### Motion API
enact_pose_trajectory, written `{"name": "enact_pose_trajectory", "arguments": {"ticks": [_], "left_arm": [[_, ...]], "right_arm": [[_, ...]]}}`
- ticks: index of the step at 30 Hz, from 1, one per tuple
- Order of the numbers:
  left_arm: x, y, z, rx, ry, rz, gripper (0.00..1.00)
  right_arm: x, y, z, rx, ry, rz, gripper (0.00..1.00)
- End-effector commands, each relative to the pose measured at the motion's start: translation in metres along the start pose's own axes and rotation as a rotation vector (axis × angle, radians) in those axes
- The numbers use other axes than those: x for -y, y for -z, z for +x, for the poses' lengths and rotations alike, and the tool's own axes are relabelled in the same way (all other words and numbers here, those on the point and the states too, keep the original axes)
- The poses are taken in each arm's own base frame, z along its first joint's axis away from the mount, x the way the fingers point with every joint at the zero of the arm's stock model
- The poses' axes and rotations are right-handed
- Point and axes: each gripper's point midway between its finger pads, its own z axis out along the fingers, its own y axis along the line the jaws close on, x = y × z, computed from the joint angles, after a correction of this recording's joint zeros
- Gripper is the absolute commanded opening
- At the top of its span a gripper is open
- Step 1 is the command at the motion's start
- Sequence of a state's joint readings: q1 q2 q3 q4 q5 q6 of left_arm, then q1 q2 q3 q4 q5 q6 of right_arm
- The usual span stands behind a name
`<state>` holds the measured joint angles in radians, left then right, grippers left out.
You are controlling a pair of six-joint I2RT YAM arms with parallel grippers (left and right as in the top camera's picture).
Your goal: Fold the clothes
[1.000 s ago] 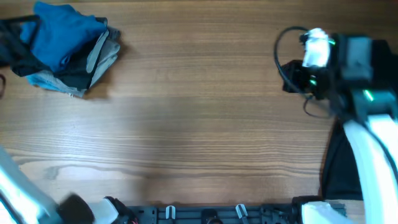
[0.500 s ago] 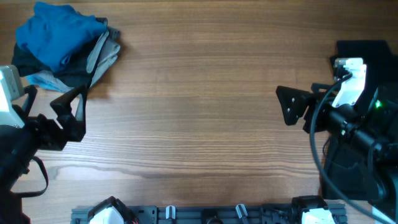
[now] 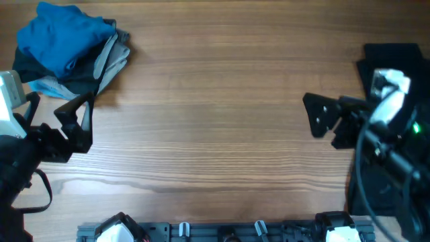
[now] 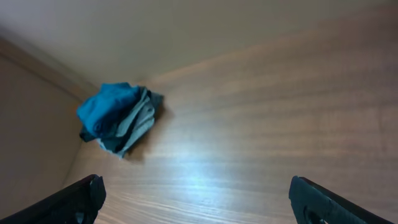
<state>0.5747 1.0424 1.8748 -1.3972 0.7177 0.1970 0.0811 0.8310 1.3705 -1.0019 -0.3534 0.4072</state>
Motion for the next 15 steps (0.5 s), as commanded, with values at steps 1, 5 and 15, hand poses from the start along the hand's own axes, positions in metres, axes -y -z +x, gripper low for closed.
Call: {"name": "enact_pose_trajectory", "arguments": {"ticks": [1, 5, 15], "left_arm": [[-0.001, 0.0, 0.001, -0.002, 0.001, -0.006, 1.0], [-0.001, 0.0, 0.001, -0.002, 0.001, -0.006, 1.0], [-0.001, 0.0, 0.001, -0.002, 0.001, -0.006, 1.0]], "right_arm": [[0.007, 0.026, 0.012, 0.091, 0.066, 0.035, 1.0], [0.027, 0.045, 0.042, 0.192, 0.086, 0.074, 1.0], [0.058, -0.021, 0.12, 0.364, 0.727, -0.052, 1.0]]}}
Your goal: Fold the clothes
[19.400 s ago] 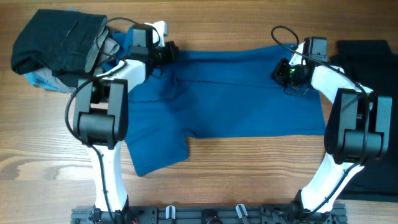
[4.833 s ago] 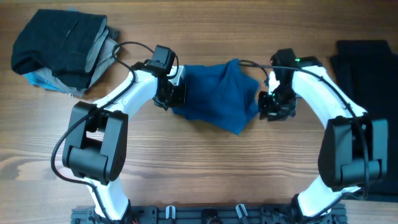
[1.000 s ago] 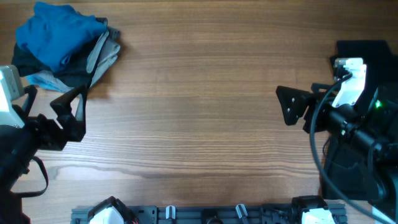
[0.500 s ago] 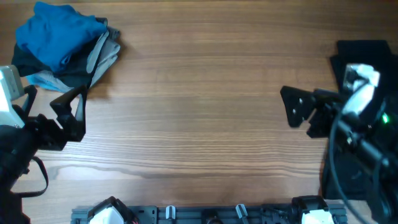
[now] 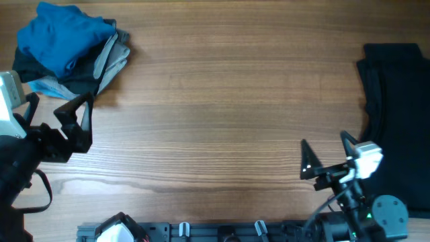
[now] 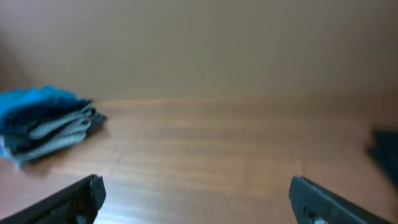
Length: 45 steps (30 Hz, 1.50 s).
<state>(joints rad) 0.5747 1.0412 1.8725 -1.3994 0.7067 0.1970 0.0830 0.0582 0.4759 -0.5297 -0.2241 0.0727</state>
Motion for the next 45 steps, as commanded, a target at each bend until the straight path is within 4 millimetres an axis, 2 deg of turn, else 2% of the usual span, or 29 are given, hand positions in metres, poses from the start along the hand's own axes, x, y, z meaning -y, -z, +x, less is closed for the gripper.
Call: {"name": "enact_pose_trajectory", "arguments": {"ticks": [1, 3, 7, 8, 13, 29, 33, 35, 37, 39, 41, 45], "left_arm": [[0.001, 0.0, 0.0, 0.002, -0.001, 0.005, 1.0], [0.001, 0.0, 0.0, 0.002, -0.001, 0.005, 1.0], [0.001, 0.0, 0.0, 0.002, -0.001, 0.005, 1.0], [0.001, 0.0, 0.0, 0.002, -0.001, 0.005, 1.0], [0.001, 0.0, 0.0, 0.002, -0.001, 0.005, 1.0], [0.002, 0.0, 0.002, -0.006, 0.006, 0.006, 1.0], [-0.007, 0.0, 0.005, -0.022, 0.014, -0.042, 1.0], [-0.006, -0.002, 0.001, -0.004, -0.001, -0.046, 1.0], [0.001, -0.003, -0.006, 0.037, -0.087, -0.053, 1.0], [0.003, 0.0, -0.009, 0.106, -0.062, -0.108, 1.0], [-0.005, 0.006, 0.0, 0.165, 0.028, -0.182, 1.0], [-0.014, 0.013, 0.02, 0.268, 0.018, -0.223, 1.0]], "right_arm": [[-0.022, -0.008, 0.01, 0.071, 0.3, -0.138, 1.0], [-0.016, -0.028, 0.023, 0.138, 0.32, -0.133, 1.0], [-0.011, -0.045, 0.042, 0.25, 0.353, -0.125, 1.0], [-0.009, -0.048, 0.051, 0.225, 0.346, -0.124, 1.0], [-0.008, -0.052, 0.071, 0.141, 0.306, -0.137, 1.0], [-0.007, -0.053, 0.074, 0.127, 0.292, -0.139, 1.0], [-0.007, -0.053, 0.074, 0.127, 0.292, -0.139, 1.0], [-0.007, -0.053, 0.074, 0.127, 0.292, -0.139, 1.0], [-0.007, -0.053, 0.074, 0.127, 0.292, -0.139, 1.0], [-0.007, -0.053, 0.074, 0.127, 0.292, -0.139, 1.0], [-0.007, -0.053, 0.074, 0.127, 0.292, -0.139, 1.0], [-0.007, -0.053, 0.074, 0.127, 0.292, -0.139, 1.0]]}}
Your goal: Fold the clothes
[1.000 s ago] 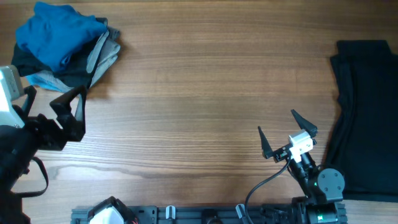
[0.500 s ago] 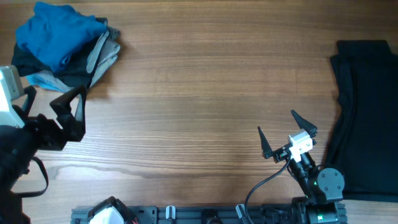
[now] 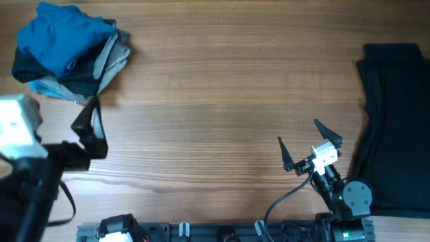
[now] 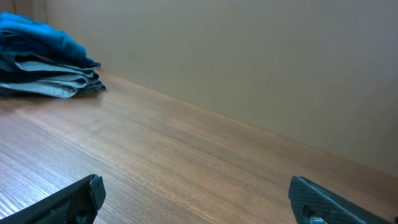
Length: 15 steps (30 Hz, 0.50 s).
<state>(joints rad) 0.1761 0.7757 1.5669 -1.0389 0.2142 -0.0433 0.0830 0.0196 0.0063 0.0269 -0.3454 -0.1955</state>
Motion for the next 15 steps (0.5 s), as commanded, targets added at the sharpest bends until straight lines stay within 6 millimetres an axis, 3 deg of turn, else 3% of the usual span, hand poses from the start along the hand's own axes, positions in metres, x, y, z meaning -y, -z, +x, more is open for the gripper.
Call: {"name": "enact_pose_trajectory", "arguments": {"ticks": [1, 10, 15], "left_arm": [[-0.022, 0.003, 0.023, 0.078, 0.048, -0.104, 1.0], [-0.035, -0.019, 0.117, 0.309, 0.126, -0.043, 1.0], [-0.046, -0.052, 0.17, 0.316, 0.126, -0.029, 1.0]], "right_arm": [[-0.004, 0.0, 0.0, 0.003, -0.012, -0.024, 1.0], [-0.004, 0.0, 0.0, 0.003, -0.013, -0.024, 1.0], [-0.004, 0.0, 0.0, 0.003, -0.012, -0.024, 1.0]]}}
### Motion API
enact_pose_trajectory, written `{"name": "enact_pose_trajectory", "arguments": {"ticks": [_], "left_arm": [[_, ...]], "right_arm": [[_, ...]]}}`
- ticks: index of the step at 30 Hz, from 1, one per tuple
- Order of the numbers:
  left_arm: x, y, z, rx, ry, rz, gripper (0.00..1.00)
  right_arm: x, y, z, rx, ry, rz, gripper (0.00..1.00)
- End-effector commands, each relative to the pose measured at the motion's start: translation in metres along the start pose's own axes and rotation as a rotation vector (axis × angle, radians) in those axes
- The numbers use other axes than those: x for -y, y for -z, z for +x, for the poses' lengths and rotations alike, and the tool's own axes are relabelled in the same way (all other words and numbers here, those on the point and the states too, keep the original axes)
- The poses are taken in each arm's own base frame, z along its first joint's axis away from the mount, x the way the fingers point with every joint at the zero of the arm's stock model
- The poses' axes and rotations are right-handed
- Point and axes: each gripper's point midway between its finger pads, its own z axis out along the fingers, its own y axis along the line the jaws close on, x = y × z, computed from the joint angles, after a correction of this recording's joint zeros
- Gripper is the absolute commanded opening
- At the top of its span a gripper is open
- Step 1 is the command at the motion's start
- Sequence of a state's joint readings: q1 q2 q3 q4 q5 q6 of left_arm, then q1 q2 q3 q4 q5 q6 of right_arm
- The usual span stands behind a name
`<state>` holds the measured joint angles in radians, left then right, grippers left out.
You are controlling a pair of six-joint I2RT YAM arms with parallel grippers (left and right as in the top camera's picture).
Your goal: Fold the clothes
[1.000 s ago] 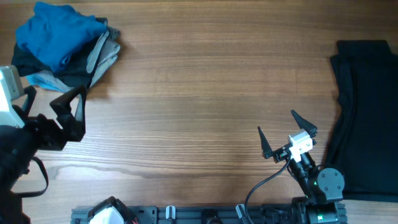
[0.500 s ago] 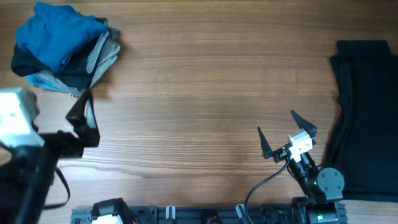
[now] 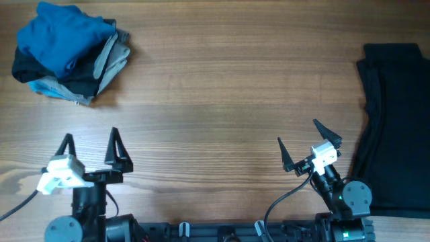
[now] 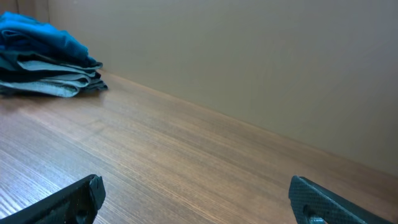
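Note:
A pile of crumpled clothes (image 3: pixel 64 50), blue on top with grey and dark pieces under it, lies at the table's far left corner; the right wrist view shows the pile (image 4: pixel 46 59) far off at upper left. A folded black garment (image 3: pixel 395 128) lies flat along the right edge. My left gripper (image 3: pixel 89 141) stands open near the front left edge, holding nothing. My right gripper (image 3: pixel 304 136) is open low at the front right, empty, with its fingertips (image 4: pixel 74 198) wide apart over bare wood.
The wooden table (image 3: pixel 222 101) runs wide between the pile and the black garment. A plain wall (image 4: pixel 249 56) backs the table in the right wrist view. Arm bases and a rail (image 3: pixel 222 232) sit along the front edge.
My left arm has dropped from beside the clothes pile at the left edge down to the front left, fingers still open. The right arm has barely shifted.
At first my right gripper was open by the black garment at the right and my left open below the pile. The right arm then stood low at the front right, later turned further left. Now the left arm stands at the front too. The clothes have not moved.

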<state>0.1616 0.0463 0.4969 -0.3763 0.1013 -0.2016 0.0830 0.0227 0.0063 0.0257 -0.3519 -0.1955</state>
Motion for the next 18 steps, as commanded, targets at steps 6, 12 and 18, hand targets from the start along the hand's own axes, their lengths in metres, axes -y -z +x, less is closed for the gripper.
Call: {"name": "enact_pose_trajectory", "arguments": {"ticks": [6, 12, 18], "left_arm": [[-0.012, -0.038, 0.123, -0.088, 0.029, 0.128, 1.0], [-0.018, -0.038, 0.145, -0.158, 0.037, 0.103, 1.0], [-0.018, -0.038, 0.146, -0.159, 0.037, 0.103, 1.0]], "right_arm": [[-0.003, 0.0, -0.001, 0.006, -0.011, -0.017, 1.0], [-0.003, 0.0, -0.001, 0.006, -0.011, -0.017, 1.0], [-0.003, 0.0, -0.001, 0.006, -0.011, -0.017, 1.0]]}}
